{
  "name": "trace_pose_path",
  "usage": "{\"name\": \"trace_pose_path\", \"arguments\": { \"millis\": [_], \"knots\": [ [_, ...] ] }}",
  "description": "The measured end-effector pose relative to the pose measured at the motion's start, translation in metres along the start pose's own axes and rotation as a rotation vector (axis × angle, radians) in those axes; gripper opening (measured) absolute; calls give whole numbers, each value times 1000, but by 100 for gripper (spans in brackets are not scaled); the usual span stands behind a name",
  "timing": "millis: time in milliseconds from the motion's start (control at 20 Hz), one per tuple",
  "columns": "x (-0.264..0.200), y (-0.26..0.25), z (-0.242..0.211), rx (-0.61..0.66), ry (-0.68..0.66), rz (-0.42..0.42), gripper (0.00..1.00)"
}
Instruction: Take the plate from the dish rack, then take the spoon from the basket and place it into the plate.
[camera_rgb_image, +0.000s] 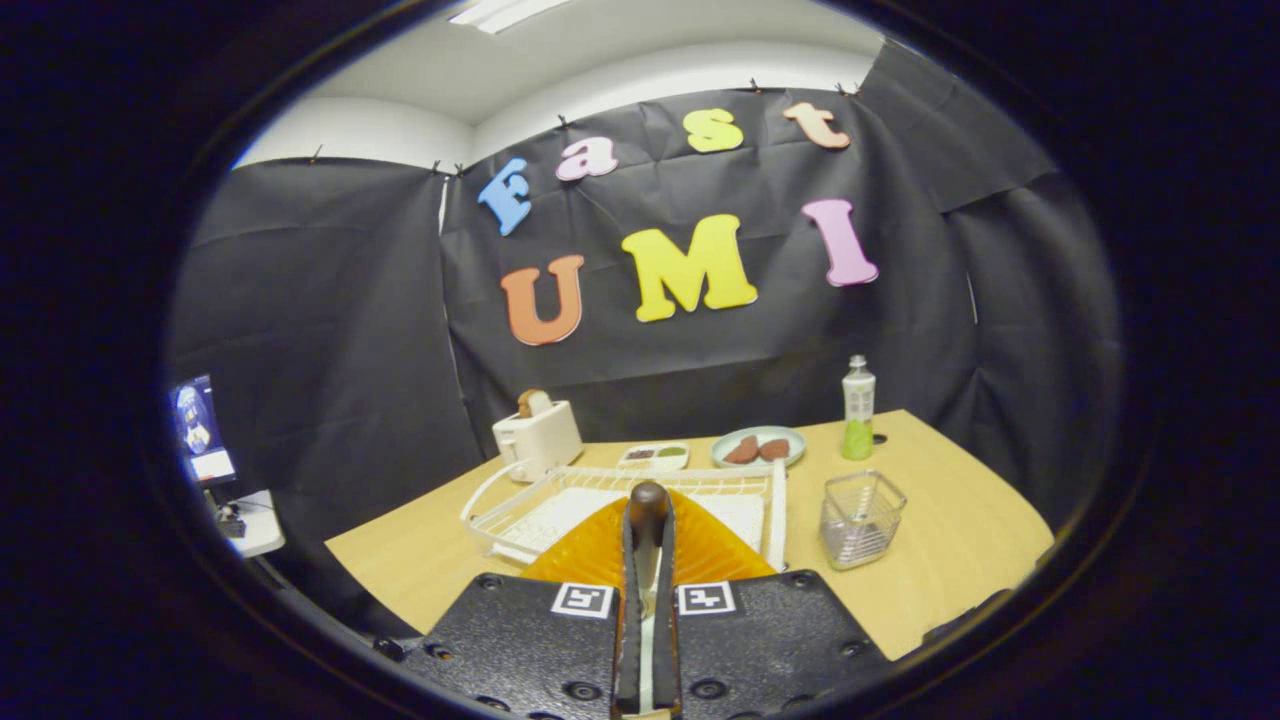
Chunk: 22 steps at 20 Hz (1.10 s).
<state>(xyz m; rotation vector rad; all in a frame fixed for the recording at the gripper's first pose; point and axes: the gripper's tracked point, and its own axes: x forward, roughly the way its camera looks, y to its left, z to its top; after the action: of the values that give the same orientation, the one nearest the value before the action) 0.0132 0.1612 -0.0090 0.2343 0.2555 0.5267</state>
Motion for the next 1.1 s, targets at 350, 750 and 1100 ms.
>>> {"name": "trace_pose_path", "arguments": {
  "millis": [350,750,1100],
  "knots": [
    [18,21,-56,50,124,66,10],
    [18,7,-46,-1,95,40,24],
    [7,-17,-17,-133,-36,-96,87]
  ]
}}
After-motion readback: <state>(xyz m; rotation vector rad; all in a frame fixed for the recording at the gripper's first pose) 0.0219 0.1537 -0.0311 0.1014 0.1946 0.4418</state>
